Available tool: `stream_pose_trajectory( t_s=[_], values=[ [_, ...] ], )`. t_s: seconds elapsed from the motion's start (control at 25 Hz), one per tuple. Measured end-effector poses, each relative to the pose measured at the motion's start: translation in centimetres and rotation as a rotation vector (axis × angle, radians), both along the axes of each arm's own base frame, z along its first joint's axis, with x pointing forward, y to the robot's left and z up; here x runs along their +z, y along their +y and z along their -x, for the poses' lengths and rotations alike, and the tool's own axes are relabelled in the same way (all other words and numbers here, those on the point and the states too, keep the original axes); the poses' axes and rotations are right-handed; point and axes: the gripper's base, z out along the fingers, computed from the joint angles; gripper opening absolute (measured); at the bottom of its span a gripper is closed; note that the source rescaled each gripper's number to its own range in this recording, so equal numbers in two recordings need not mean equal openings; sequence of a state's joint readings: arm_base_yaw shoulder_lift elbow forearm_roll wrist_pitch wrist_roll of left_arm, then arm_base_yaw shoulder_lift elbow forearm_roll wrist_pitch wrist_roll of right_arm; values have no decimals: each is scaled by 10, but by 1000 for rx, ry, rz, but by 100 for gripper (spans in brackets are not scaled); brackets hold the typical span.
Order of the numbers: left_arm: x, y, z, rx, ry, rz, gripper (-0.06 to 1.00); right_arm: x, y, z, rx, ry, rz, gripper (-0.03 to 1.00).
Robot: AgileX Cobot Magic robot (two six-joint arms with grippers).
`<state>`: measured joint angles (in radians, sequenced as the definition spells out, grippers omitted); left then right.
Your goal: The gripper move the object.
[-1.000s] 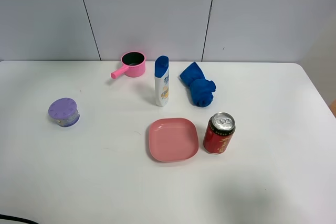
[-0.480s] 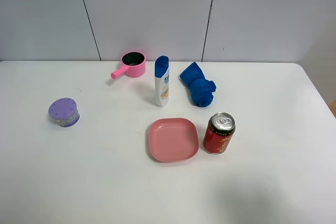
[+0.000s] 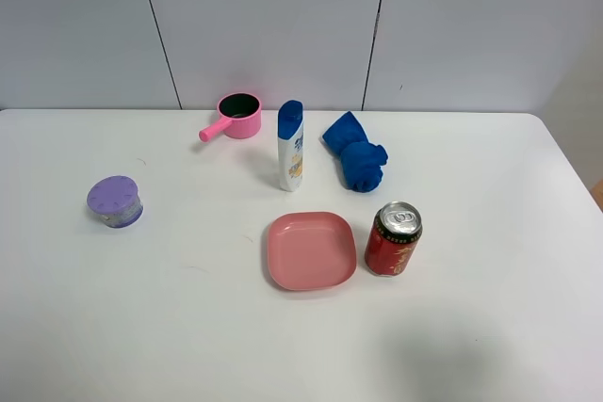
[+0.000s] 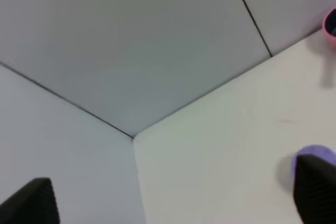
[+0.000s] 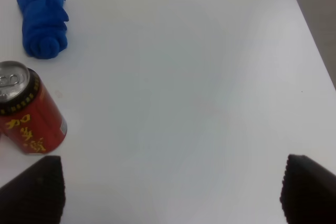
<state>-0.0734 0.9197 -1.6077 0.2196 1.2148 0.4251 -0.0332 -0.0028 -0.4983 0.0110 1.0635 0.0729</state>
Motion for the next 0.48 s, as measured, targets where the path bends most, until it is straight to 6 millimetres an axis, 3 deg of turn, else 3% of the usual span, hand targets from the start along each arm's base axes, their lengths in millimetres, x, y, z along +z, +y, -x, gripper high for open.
stream_pose_trajectory(
  t_s=[0.24, 0.48],
  values=[
    [-24, 8, 81, 87, -132, 159, 100, 0, 0, 0, 0, 0, 0, 100],
    [-68, 12, 143, 89, -221, 223, 100, 0, 0, 0, 0, 0, 0, 100]
  ],
)
